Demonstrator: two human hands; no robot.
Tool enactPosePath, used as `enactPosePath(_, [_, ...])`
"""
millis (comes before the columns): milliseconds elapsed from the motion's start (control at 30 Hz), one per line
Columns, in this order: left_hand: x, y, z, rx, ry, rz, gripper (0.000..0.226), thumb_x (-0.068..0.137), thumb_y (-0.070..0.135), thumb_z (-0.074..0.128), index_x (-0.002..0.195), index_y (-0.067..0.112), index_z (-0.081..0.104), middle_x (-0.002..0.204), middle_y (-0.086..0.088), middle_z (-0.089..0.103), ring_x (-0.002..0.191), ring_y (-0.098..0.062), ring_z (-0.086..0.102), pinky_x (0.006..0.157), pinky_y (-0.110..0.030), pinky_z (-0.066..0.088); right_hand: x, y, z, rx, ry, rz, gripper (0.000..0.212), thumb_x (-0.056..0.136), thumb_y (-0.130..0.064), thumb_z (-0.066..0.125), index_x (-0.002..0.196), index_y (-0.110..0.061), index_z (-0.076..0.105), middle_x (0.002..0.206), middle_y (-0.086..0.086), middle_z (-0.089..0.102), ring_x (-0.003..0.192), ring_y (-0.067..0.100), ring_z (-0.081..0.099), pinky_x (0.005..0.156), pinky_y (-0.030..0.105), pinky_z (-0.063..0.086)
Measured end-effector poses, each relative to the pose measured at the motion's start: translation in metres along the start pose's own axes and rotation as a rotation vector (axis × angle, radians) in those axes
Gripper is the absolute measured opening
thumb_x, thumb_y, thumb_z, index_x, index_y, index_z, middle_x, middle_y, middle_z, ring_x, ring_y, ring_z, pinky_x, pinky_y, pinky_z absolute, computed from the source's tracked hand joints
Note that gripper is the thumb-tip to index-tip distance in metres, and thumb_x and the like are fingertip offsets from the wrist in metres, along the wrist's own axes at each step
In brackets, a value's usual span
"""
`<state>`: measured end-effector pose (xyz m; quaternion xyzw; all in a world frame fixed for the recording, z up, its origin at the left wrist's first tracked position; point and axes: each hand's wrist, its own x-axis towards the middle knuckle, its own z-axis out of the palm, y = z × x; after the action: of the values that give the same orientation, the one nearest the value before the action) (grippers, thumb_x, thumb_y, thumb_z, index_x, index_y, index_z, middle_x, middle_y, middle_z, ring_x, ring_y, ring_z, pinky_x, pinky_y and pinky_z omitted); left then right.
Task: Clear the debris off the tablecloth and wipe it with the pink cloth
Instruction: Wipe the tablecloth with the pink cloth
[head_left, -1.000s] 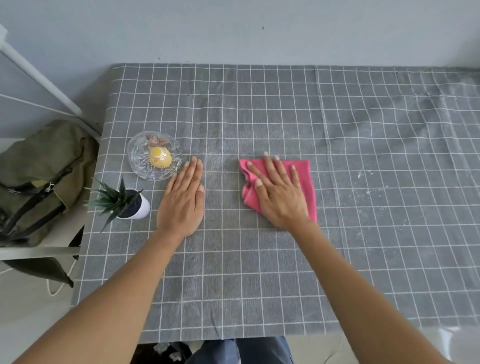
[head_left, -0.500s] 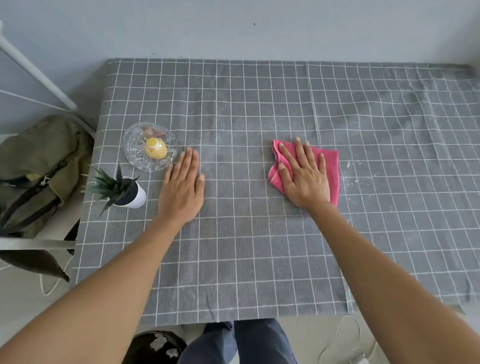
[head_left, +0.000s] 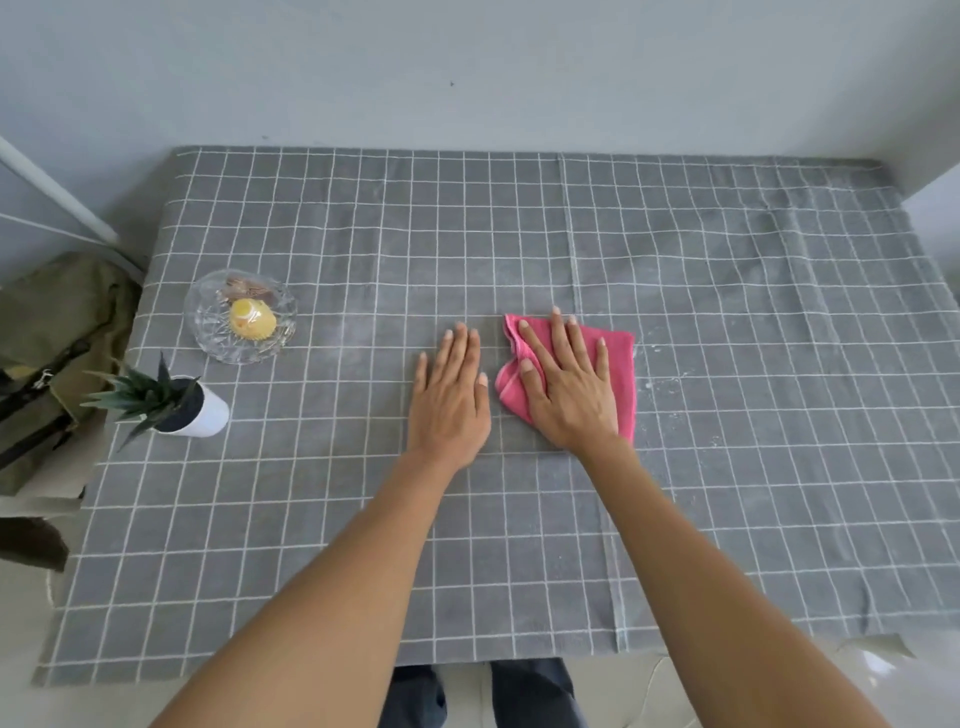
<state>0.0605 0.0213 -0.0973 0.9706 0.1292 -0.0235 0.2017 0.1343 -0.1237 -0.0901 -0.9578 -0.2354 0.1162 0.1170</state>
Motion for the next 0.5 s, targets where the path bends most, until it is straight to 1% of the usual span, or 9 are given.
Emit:
enactPosePath(100, [0.001, 0.006, 0.007, 0.064, 0.029, -0.033, 0.057, 0.097, 0.034, 0.004, 0.151, 0.017, -0.001, 0.158, 0.003, -0.006, 0.146, -0.010, -0.008, 0.118, -0.038, -0.008, -0.006, 0.027, -0.007, -0.005, -0.007, -0.024, 0.051, 0.102, -0.047, 0.012, 0.151, -0.045, -0.002, 0.161, -0.007, -0.011, 0.148, 0.013, -0.012, 0.119, 0.045, -0.011])
enactPosePath(200, [-0.001, 0.003, 0.010, 0.111, 0.042, -0.024, 0.057, 0.098, 0.036, 0.002, 0.151, 0.018, -0.003, 0.158, 0.003, -0.006, 0.146, -0.011, -0.007, 0.119, -0.039, -0.005, -0.014, 0.069, -0.017, -0.025, -0.013, -0.011, 0.050, 0.101, -0.050, 0.010, 0.149, -0.048, -0.005, 0.160, -0.009, -0.011, 0.148, 0.013, -0.012, 0.118, 0.043, -0.012])
enactPosePath(367, [0.000, 0.006, 0.012, 0.138, 0.041, -0.042, 0.057, 0.098, 0.038, 0.002, 0.152, 0.019, -0.003, 0.159, 0.004, -0.007, 0.146, -0.010, -0.009, 0.120, -0.039, -0.005, -0.026, 0.150, -0.042, -0.004, 0.020, 0.165, 0.051, 0.101, -0.051, 0.007, 0.150, -0.047, -0.005, 0.162, -0.006, -0.006, 0.148, 0.015, -0.009, 0.119, 0.046, -0.009])
enactPosePath(500, [-0.001, 0.008, 0.013, 0.134, 0.057, -0.042, 0.056, 0.099, 0.037, 0.004, 0.152, 0.019, 0.000, 0.159, 0.004, -0.004, 0.146, -0.009, -0.007, 0.120, -0.040, -0.003, -0.023, 0.153, -0.041, 0.006, 0.039, 0.242, 0.052, 0.102, -0.047, 0.008, 0.152, -0.041, -0.002, 0.163, -0.004, -0.004, 0.149, 0.018, -0.008, 0.118, 0.049, -0.010])
